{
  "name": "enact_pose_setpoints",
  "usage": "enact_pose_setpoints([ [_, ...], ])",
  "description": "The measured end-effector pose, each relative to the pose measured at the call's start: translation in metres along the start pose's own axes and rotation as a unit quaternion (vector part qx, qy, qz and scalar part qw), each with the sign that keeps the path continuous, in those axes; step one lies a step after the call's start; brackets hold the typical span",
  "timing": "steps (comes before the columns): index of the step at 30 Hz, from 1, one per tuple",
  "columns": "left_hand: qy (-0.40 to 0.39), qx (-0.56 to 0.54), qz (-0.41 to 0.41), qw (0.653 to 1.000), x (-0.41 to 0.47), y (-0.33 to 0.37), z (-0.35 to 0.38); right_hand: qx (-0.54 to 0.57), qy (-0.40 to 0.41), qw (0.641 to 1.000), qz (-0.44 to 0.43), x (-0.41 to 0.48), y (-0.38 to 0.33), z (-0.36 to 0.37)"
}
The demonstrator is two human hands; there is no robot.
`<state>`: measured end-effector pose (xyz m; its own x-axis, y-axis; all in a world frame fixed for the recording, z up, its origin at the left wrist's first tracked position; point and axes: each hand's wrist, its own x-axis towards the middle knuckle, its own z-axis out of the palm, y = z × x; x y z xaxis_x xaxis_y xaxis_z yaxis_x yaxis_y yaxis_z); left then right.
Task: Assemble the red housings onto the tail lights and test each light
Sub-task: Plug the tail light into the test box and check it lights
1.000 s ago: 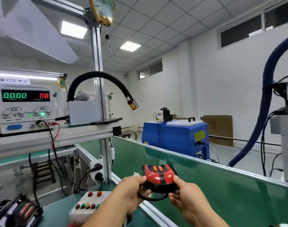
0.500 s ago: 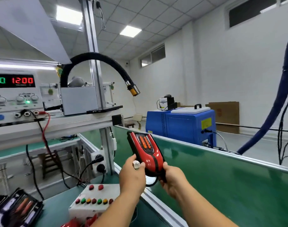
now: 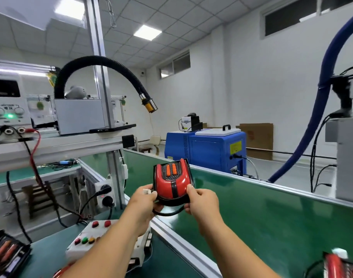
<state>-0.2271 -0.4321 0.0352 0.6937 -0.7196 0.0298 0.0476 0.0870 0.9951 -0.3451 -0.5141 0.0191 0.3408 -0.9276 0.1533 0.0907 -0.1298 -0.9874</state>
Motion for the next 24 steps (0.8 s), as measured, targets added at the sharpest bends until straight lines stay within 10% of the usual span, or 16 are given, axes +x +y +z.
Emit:
enact_pose_setpoints([
  [24, -0.259, 0.056, -0.012, 0.964, -0.200, -0.062, 0.204, 0.020, 0.238, 0.971, -0.016, -0.201, 0.003, -0.276],
])
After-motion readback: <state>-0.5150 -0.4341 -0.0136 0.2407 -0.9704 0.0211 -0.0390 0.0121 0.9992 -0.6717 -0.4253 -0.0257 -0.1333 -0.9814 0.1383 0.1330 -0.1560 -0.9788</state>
